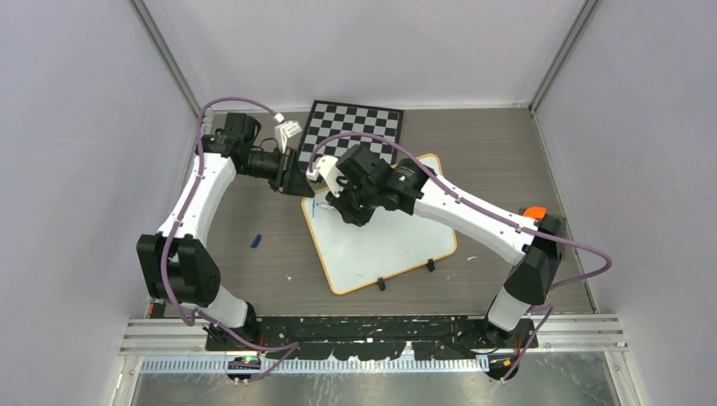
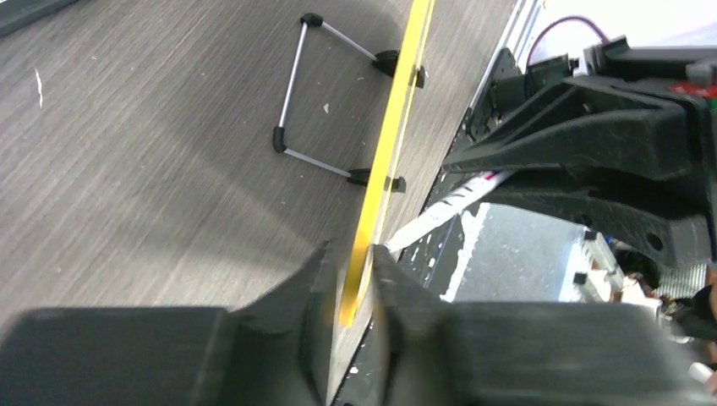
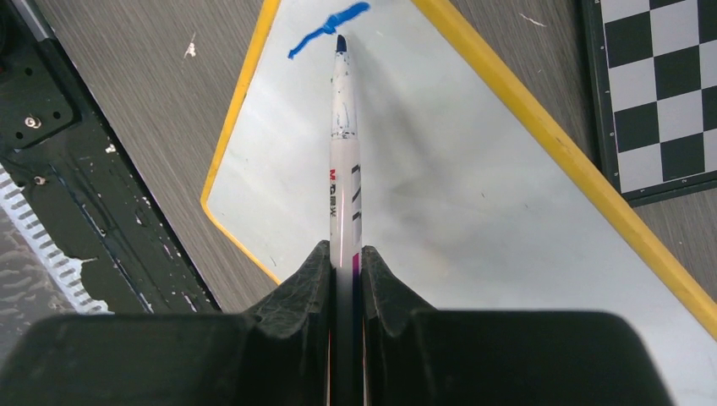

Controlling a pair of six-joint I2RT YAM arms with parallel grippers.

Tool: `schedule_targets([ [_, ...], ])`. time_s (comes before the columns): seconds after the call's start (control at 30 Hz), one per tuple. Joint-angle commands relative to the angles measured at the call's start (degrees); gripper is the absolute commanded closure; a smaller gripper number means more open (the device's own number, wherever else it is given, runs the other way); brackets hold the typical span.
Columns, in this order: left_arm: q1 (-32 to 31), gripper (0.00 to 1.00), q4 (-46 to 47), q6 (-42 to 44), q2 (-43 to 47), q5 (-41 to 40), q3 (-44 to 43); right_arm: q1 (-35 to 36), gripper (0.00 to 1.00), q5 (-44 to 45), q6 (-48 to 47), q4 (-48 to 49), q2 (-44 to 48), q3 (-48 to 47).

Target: Write a sentence on the whiteboard

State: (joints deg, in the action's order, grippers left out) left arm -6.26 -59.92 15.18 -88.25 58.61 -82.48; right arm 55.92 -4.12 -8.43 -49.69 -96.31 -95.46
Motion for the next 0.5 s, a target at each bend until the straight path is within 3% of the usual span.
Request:
schedule_targets([
  [0.0, -0.86, 0.64, 0.07, -1.07, 0.86, -2.10, -2.44, 0.10, 1.00, -2.11, 0.29, -0.68, 4.66, -4.23],
  [0.23, 1.99, 0.24, -0.29, -1.40, 6.21, -4.44, -10.94, -0.38, 1.00, -5.72, 0.09, -4.13, 8.44, -6.92],
  [0.33, 2.13, 0.16, -2.22, 2.74, 9.07, -5.02, -14.16, -1.45, 1.00, -7.94, 1.64, -4.87, 9.43, -6.80],
  [0.47, 1.62, 0.16, -6.23, 11.08, 13.26, -0.83, -14.54, -4.30, 1.00, -14.83, 4.80, -5.06, 10.20, -6.09],
])
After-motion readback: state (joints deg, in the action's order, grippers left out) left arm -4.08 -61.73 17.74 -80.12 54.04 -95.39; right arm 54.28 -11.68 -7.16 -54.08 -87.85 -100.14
